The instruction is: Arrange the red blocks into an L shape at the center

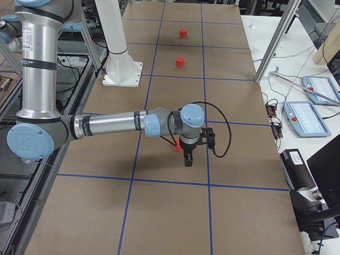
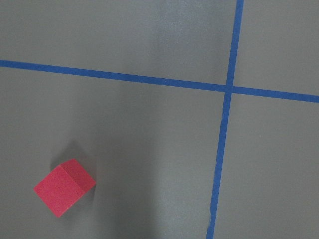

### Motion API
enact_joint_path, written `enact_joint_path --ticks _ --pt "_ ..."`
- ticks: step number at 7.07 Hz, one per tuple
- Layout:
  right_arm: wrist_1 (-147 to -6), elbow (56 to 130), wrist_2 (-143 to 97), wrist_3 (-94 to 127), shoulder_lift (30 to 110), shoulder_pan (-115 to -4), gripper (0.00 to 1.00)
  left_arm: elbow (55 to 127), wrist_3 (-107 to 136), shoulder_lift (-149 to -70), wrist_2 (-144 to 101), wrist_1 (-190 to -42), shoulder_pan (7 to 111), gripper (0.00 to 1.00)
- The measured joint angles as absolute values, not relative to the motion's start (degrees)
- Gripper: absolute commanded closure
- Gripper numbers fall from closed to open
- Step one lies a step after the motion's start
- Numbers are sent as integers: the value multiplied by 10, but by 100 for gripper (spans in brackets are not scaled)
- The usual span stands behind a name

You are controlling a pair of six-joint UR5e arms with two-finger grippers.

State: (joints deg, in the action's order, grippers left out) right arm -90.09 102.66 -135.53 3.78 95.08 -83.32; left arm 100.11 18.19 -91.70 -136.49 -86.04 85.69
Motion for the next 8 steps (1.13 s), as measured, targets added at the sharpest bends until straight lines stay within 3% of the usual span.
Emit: enact_joint_path --ticks 8 --pt "-901 1018 -1355 36 951 -833 0 1029 182 -899 -1363 -862 857 0"
